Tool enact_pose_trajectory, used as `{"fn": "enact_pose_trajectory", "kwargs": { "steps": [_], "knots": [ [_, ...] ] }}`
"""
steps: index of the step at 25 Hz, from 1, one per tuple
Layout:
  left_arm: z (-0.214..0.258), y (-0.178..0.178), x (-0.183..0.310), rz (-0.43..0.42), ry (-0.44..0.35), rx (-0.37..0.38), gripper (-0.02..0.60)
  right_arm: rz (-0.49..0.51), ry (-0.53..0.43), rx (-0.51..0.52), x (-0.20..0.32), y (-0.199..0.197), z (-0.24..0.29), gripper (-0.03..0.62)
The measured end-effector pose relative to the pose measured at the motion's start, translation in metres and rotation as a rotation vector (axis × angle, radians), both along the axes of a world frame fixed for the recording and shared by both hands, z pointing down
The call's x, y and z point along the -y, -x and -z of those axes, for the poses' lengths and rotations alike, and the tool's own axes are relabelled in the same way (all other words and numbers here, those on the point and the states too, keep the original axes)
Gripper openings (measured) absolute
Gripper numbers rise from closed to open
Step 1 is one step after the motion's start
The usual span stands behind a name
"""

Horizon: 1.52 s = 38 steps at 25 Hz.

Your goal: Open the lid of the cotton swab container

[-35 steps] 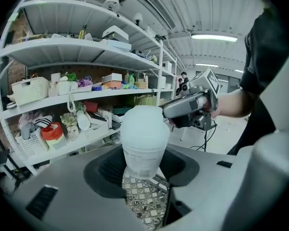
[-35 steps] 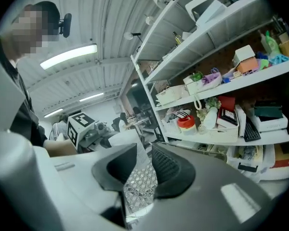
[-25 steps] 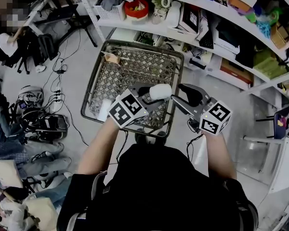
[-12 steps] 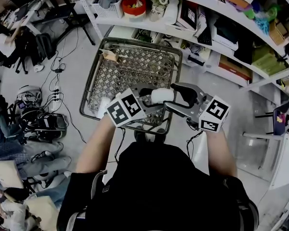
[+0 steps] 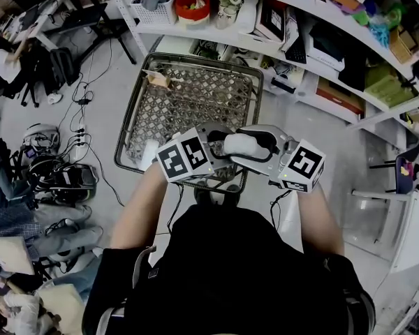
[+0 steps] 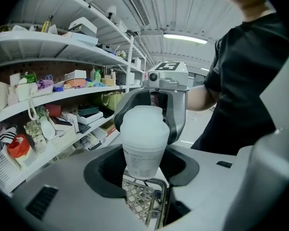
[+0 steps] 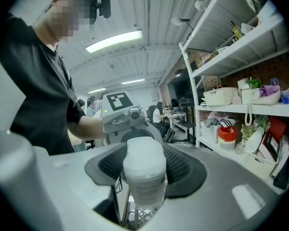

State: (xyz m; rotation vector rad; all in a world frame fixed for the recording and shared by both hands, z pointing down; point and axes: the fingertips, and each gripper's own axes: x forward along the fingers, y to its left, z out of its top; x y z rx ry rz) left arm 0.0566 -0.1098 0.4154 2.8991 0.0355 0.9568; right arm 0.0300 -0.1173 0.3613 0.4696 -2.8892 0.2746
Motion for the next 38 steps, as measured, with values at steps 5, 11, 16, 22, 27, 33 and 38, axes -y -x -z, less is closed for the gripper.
{"fn": "enact_pose_trajectory", "kwargs": {
  "steps": [5, 11, 16, 22, 27, 33, 38],
  "knots": [
    [-0.003, 0.0, 0.004, 0.0, 0.011, 0.006, 0.196, 0.006, -0.01, -0.021, 0.004, 0.001, -0.002, 0.239],
    [-0.011, 0.002, 0.004, 0.01, 0.033, 0.031, 0.196, 0.009, 0.0, -0.039, 0.005, 0.002, -0.01, 0.235],
    [-0.017, 0.002, 0.005, 0.019, 0.035, 0.051, 0.196, -0.008, -0.013, -0.067, 0.005, 0.002, -0.017, 0.235],
    [-0.023, 0.005, 0.006, 0.053, 0.119, 0.04, 0.196, -0.021, -0.107, -0.127, 0.008, 0.005, -0.014, 0.233],
    [-0.02, 0.005, 0.006, 0.051, 0.11, 0.033, 0.196, -0.007, -0.079, -0.102, 0.007, 0.006, -0.01, 0.233],
    [-0.019, 0.008, 0.011, 0.065, 0.083, 0.043, 0.196, -0.012, -0.089, -0.137, 0.01, -0.001, -0.009, 0.235],
    [-0.023, 0.012, 0.019, 0.095, 0.066, 0.061, 0.196, -0.007, -0.078, -0.033, 0.007, -0.008, 0.001, 0.235]
  ]
}}
